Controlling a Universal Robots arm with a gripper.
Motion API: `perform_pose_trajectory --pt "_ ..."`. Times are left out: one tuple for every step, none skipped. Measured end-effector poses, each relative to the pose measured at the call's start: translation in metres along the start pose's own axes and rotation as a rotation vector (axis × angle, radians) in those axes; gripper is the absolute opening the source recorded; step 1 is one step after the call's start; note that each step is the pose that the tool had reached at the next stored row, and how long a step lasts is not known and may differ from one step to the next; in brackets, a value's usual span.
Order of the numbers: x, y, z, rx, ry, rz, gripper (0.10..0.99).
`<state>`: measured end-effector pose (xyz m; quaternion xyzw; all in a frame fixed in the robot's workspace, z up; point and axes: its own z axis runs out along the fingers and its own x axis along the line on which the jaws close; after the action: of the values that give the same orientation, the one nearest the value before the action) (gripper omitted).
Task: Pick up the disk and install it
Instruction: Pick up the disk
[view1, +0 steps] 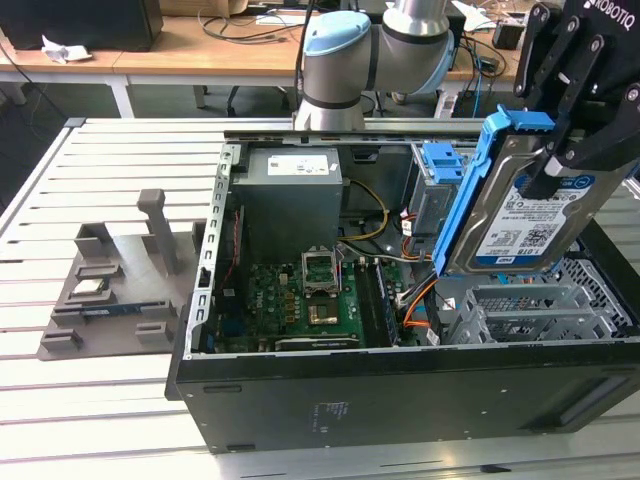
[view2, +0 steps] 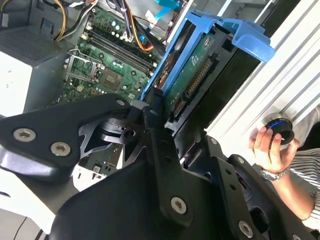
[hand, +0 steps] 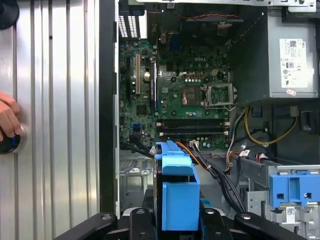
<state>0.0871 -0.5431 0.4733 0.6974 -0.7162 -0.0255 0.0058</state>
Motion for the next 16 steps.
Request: perform_pose_trajectory --pt "0.0000 -0.0016 0.0002 0.000 0.0002 0.000 0.365" --pt "-0.0001 -0.0042 0.0007 0.000 0.0005 0.000 0.365" --pt "-0.0001 -0.0061 0.0010 0.000 0.0008 0.000 0.365" --pt "-0.0002 -0.0086 0.0015 0.000 0.0013 0.000 0.365" --pt "-0.0002 -0.0099 0.0017 0.000 0.0014 0.000 0.365" --pt "-0.0002 -0.0109 0.0020 0.000 0.0015 0.000 0.365" --pt "-0.0003 -0.0135 0.0029 0.000 0.0018 0.000 0.365" --pt "-0.0003 -0.0163 0.0043 0.000 0.0024 0.000 0.365" --pt "-0.0003 -0.0185 0.0059 0.000 0.0026 0.000 0.365" --pt "-0.0003 -0.0200 0.0073 0.000 0.0026 0.000 0.365" --pt "-0.0003 -0.0210 0.0082 0.000 0.0026 0.000 0.365" --pt "-0.0003 -0.0225 0.0094 0.000 0.0026 0.000 0.365" --pt "-0.0003 -0.0237 0.0103 0.000 0.0026 0.000 0.365" --pt "-0.0003 -0.0254 0.0114 0.000 0.0027 0.000 0.365" --pt "-0.0003 -0.0277 0.0125 0.000 0.0029 0.000 0.365" --pt "-0.0003 -0.0297 0.0133 0.000 0.0033 0.000 0.365"
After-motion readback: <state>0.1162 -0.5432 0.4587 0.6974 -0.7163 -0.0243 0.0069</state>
